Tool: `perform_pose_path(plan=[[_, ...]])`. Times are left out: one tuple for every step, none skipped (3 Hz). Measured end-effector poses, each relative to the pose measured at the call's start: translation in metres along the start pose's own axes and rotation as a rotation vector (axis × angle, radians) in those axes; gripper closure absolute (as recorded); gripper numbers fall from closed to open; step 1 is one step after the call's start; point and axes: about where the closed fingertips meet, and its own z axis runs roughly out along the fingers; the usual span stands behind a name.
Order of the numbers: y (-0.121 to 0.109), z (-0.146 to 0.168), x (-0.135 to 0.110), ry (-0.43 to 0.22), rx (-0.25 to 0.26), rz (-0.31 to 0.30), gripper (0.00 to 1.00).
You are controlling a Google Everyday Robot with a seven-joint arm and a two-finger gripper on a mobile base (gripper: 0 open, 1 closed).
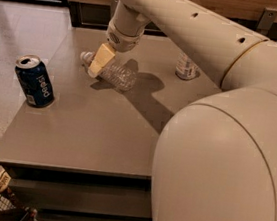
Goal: Knock water bottle over
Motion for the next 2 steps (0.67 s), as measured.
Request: perform_pose_path(plan=[[-0.002, -0.041, -0.002, 0.056, 0.054, 0.019, 0.0], [0.001, -0.093, 0.0, 0.109, 0.134, 0.034, 0.0]])
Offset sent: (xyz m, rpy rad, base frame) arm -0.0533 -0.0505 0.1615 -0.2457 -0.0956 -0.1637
